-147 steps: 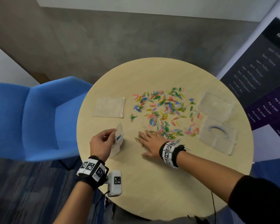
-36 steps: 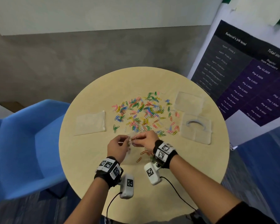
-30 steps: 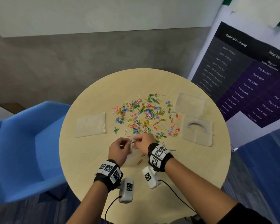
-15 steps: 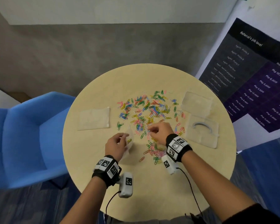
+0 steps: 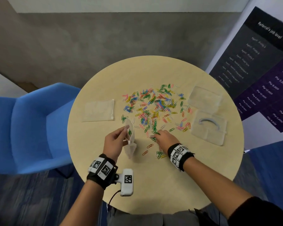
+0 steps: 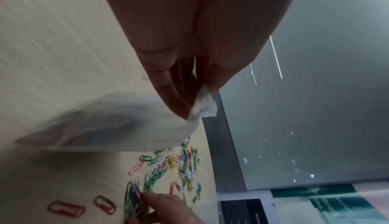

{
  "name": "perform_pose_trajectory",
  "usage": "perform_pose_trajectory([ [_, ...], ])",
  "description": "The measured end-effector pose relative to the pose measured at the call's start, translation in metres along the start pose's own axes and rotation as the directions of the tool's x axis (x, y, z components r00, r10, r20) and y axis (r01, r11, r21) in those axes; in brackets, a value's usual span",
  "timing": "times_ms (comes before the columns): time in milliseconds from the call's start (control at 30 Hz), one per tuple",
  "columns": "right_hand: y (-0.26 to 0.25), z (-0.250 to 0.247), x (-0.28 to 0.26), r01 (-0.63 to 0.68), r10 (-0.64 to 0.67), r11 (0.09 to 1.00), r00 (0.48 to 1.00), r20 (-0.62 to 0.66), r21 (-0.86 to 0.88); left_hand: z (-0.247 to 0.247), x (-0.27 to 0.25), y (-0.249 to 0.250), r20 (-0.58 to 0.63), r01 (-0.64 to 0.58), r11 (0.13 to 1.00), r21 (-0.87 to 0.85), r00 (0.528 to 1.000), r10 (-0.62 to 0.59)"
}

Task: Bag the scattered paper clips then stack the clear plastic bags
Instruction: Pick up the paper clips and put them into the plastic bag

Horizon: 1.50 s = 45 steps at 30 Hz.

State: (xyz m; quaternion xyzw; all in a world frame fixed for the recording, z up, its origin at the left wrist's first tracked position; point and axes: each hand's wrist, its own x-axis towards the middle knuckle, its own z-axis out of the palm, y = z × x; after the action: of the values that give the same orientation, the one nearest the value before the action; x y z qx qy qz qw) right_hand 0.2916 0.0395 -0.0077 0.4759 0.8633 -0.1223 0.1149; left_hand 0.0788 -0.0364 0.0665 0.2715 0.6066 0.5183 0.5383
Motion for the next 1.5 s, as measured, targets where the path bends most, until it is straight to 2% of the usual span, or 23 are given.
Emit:
perform_pose_trajectory([
  [67, 0.001, 0.0, 0.001, 0.007, -0.007, 1.0, 1.0, 0.015, 0.003, 0.004, -0.003, -0.003, 0.046, 0.033, 0.999, 0.011, 0.998, -0.033],
  [167, 0.008, -0.003, 0.003, -0.04, 0.04, 0.997, 0.999, 0.005, 0.068, 0.011, 0.0, -0.014, 0.04, 0.072, 0.997, 0.04, 0.997, -0.073],
  [233, 0.015, -0.005, 0.002, -0.154, 0.171, 0.948, 0.985, -0.036, 0.279, 0.016, 0.003, -0.02, 0.026, 0.082, 0.995, 0.058, 0.996, -0.084],
  [267, 0.019, -0.006, 0.0, -0.224, 0.27, 0.874, 0.962, -0.048, 0.43, 0.02, 0.004, -0.022, 0.024, 0.085, 0.994, 0.064, 0.996, -0.087],
  [333, 0.028, -0.009, -0.006, -0.307, 0.427, 0.662, 0.904, -0.007, 0.684, 0.027, 0.003, -0.023, 0.039, 0.078, 0.994, 0.077, 0.996, -0.081],
  [367, 0.032, -0.011, -0.009, -0.324, 0.465, 0.521, 0.883, 0.056, 0.789, 0.031, 0.003, -0.022, 0.051, 0.07, 0.994, 0.087, 0.996, -0.074],
  [400, 0.033, -0.014, -0.012, -0.322, 0.474, 0.34, 0.87, 0.135, 0.883, 0.035, 0.002, -0.022, 0.064, 0.063, 0.994, 0.087, 0.996, -0.068],
  [433, 0.032, -0.02, -0.015, -0.295, 0.454, 0.118, 0.865, 0.213, 0.948, 0.038, 0.002, -0.021, 0.075, 0.058, 0.995, 0.082, 0.995, -0.065],
  [500, 0.024, -0.036, -0.02, -0.178, 0.36, -0.326, 0.885, 0.296, 0.929, 0.043, 0.005, -0.023, 0.085, 0.052, 0.995, 0.088, 0.995, -0.06],
  [533, 0.018, -0.045, -0.021, -0.126, 0.318, -0.46, 0.901, 0.296, 0.879, 0.045, 0.006, -0.025, 0.084, 0.049, 0.993, 0.104, 0.995, -0.058],
  [567, 0.011, -0.054, -0.022, -0.096, 0.28, -0.529, 0.918, 0.28, 0.843, 0.047, 0.007, -0.027, 0.082, 0.05, 0.991, 0.126, 0.995, -0.06],
  [600, 0.002, -0.061, -0.022, -0.083, 0.247, -0.551, 0.934, 0.258, 0.83, 0.048, 0.009, -0.029, 0.08, 0.051, 0.989, 0.14, 0.995, -0.062],
  [667, -0.015, -0.067, -0.019, -0.102, 0.214, -0.489, 0.949, 0.233, 0.866, 0.051, 0.011, -0.033, 0.089, 0.04, 0.985, 0.17, 0.994, -0.056],
  [700, -0.022, -0.066, -0.017, -0.129, 0.22, -0.407, 0.947, 0.234, 0.904, 0.051, 0.011, -0.032, 0.101, 0.023, 0.981, 0.195, 0.994, -0.043],
  [833, -0.035, -0.057, -0.005, -0.247, 0.338, -0.05, 0.907, 0.249, 0.968, 0.048, 0.01, -0.03, 0.093, -0.028, 0.965, 0.261, 0.996, 0.004],
  [900, -0.038, -0.062, -0.002, -0.292, 0.377, 0.173, 0.902, 0.21, 0.941, 0.046, 0.01, -0.03, 0.088, -0.041, 0.96, 0.277, 0.996, 0.018],
  [1000, -0.044, -0.078, 0.0, -0.332, 0.334, 0.515, 0.927, 0.172, 0.79, 0.044, 0.01, -0.032, 0.097, -0.063, 0.949, 0.308, 0.995, 0.035],
  [1067, -0.048, -0.084, 0.002, -0.317, 0.286, 0.639, 0.944, 0.166, 0.701, 0.044, 0.011, -0.032, 0.1, -0.099, 0.925, 0.368, 0.993, 0.066],
  [1233, -0.05, -0.082, 0.005, -0.223, 0.294, 0.702, 0.956, 0.01, 0.676, 0.041, 0.013, -0.026, 0.101, -0.126, 0.9, 0.418, 0.991, 0.092],
  [1333, -0.046, -0.079, 0.0, -0.181, 0.221, 0.774, 0.975, 0.009, 0.607, 0.038, 0.016, -0.025, 0.098, -0.111, 0.899, 0.423, 0.992, 0.077],
  [1367, -0.043, -0.077, -0.003, -0.158, 0.191, 0.763, 0.981, 0.015, 0.627, 0.037, 0.016, -0.024, 0.096, -0.108, 0.899, 0.424, 0.993, 0.073],
  [1433, -0.034, -0.074, -0.012, -0.104, 0.163, 0.641, 0.987, -0.002, 0.761, 0.036, 0.016, -0.024, 0.083, -0.098, 0.902, 0.421, 0.994, 0.069],
  [1500, -0.018, -0.068, -0.022, -0.097, 0.241, 0.439, 0.97, -0.013, 0.893, 0.034, 0.017, -0.024, 0.059, -0.08, 0.908, 0.412, 0.996, 0.061],
])
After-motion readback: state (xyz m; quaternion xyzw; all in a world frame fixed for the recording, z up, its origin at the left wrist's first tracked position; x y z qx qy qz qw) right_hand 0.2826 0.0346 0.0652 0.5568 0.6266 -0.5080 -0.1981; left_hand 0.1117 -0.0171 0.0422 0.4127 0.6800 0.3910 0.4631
